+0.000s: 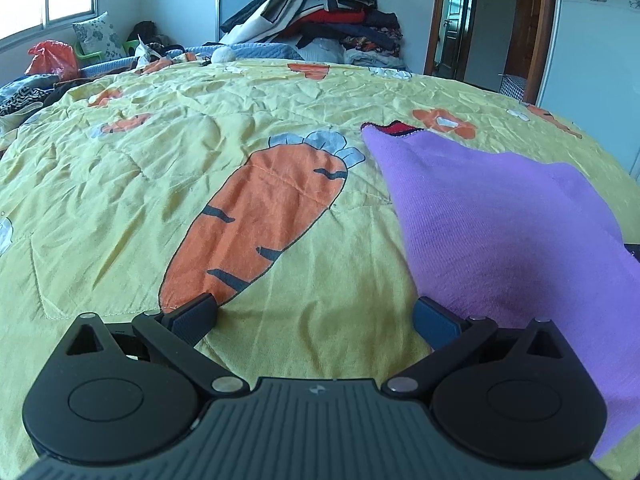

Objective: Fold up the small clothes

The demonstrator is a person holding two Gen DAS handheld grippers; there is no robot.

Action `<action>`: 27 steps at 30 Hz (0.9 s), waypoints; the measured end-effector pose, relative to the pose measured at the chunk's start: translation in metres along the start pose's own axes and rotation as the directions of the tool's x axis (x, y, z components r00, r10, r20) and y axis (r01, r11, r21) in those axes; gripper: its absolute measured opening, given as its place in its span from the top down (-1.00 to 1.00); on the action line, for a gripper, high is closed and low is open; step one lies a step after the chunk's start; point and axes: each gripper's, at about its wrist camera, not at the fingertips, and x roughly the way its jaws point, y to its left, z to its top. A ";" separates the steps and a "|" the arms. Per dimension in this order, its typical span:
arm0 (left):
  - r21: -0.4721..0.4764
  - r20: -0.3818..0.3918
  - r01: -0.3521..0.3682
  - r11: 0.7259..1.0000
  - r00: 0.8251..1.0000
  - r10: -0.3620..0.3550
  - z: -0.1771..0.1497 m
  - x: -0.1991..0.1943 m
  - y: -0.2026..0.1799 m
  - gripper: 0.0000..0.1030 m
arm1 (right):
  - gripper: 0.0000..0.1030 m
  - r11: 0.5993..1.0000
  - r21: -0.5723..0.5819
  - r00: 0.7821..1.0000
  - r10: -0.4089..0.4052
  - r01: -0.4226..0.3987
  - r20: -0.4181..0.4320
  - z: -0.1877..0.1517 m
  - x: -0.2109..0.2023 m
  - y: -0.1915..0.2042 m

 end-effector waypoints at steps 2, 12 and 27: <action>0.002 0.000 -0.001 1.000 1.000 0.001 0.000 0.000 0.000 -1.00 | -1.00 1.000 0.000 1.000 -0.001 0.001 0.001 0.000 0.000 0.000; 0.001 0.001 -0.001 1.000 1.000 0.001 -0.001 0.000 0.000 -1.00 | -1.00 1.000 0.000 1.000 0.001 -0.001 0.001 0.000 0.000 -0.001; 0.001 0.001 0.000 1.000 1.000 0.000 -0.001 0.000 0.001 -1.00 | -1.00 1.000 -0.001 1.000 0.001 -0.001 0.002 -0.001 -0.001 0.000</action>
